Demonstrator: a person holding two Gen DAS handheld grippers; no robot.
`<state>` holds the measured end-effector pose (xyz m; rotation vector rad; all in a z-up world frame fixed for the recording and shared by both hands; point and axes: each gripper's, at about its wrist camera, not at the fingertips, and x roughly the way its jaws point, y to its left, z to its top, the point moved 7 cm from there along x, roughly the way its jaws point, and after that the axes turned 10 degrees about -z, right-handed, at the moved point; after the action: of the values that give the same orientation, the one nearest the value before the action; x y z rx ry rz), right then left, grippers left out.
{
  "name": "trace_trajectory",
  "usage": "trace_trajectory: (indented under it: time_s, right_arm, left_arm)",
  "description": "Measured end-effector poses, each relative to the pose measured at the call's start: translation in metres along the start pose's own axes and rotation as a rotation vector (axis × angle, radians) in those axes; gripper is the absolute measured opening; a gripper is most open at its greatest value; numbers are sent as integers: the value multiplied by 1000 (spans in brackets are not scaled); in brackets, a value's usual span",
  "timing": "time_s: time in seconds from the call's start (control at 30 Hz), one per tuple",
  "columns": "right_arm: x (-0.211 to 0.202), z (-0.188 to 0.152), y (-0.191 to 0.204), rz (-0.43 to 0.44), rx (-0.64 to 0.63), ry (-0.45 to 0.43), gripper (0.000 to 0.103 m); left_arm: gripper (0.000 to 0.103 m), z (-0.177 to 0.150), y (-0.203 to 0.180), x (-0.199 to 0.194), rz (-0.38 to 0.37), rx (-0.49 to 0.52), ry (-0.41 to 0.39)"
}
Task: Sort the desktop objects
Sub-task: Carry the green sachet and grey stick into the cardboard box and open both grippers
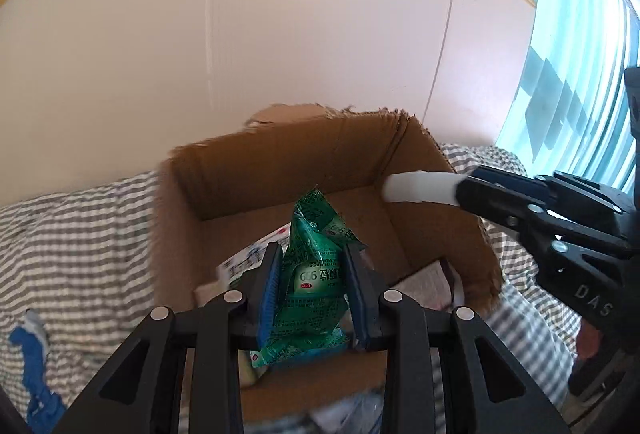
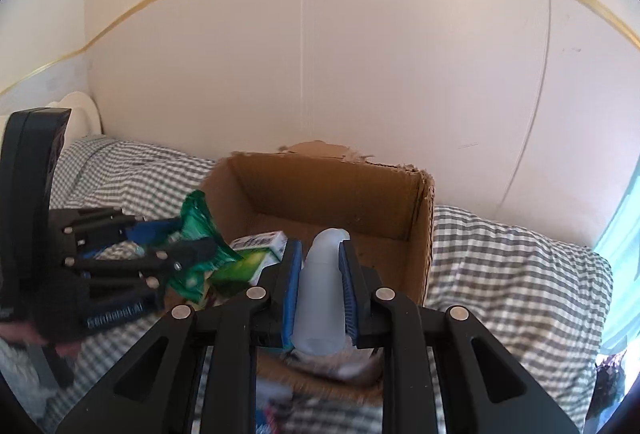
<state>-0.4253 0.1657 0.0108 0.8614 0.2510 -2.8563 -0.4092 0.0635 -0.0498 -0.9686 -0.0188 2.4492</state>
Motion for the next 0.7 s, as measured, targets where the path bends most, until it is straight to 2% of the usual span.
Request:
trace_trajectory:
  time_s: [0.23, 0.37, 0.4, 0.43, 0.47, 0.5, 0.53, 0.57, 0.7]
  right_arm:
    - [52, -9, -21, 13, 43, 48, 19]
    - [63, -12, -25, 12, 11, 32, 20]
    - [64, -11, -26, 18, 6, 27, 20]
    - [63, -10, -28, 25, 15, 14, 21]
    - [61, -9, -30, 26, 24, 3, 29]
    - [58, -8, -33, 22, 35, -8, 36]
    - [54, -7, -37, 15, 47, -19, 52]
    - [50, -6, -40, 10, 60, -33, 61]
    - [32, -6, -51, -2, 109, -49, 61]
  left_arm:
    - [31, 12, 9, 60, -5, 45, 49]
    - [34, 21, 20, 75, -20, 1, 20]
    - [38, 22, 22, 76, -15, -4, 15]
    - [51, 21, 24, 77, -4, -3, 16]
    - [72, 20, 26, 77, 16, -3, 19]
    - [83, 19, 28, 75, 39, -5, 20]
    - [98, 18, 31, 74, 64, -10, 15]
    - [101, 18, 31, 67, 87, -15, -8]
    - [101, 14, 30, 46, 81, -22, 7]
